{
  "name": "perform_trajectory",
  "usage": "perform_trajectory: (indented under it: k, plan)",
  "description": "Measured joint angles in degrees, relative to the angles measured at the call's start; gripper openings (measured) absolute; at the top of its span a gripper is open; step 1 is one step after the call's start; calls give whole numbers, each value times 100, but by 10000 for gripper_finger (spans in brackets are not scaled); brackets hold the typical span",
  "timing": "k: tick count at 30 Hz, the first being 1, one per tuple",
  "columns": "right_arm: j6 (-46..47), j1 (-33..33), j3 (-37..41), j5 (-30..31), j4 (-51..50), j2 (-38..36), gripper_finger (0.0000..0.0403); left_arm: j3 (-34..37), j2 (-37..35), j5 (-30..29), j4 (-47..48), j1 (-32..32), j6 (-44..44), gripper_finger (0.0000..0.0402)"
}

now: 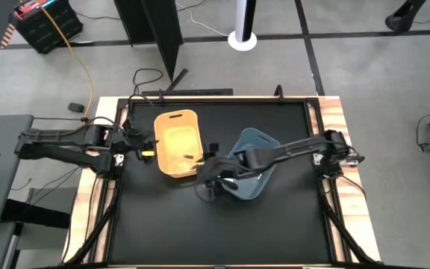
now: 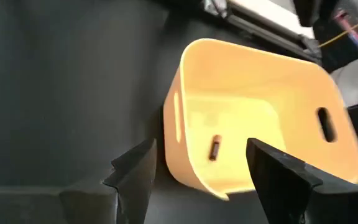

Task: Sort batteries
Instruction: Adjust the bins

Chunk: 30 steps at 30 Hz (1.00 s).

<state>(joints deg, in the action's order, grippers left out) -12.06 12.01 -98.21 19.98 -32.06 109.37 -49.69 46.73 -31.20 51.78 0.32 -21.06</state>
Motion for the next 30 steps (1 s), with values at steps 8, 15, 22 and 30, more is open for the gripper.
perform_trajectory:
  k: [8,15,22,30]
  plan:
    - [-49,-285,-689,-286,-38,863,258,244,-245,144,222,-2,-234,148]
    - [-17,-364,-1477,-671,-760,1628,217,744,-571,253,68,-2,-326,148]
    - [111,-511,-2200,-671,-1306,2291,205,896,-784,291,-48,-3,-343,148]
    - [270,-492,-2608,-671,-1757,2491,158,979,-895,413,-182,-4,-274,148]
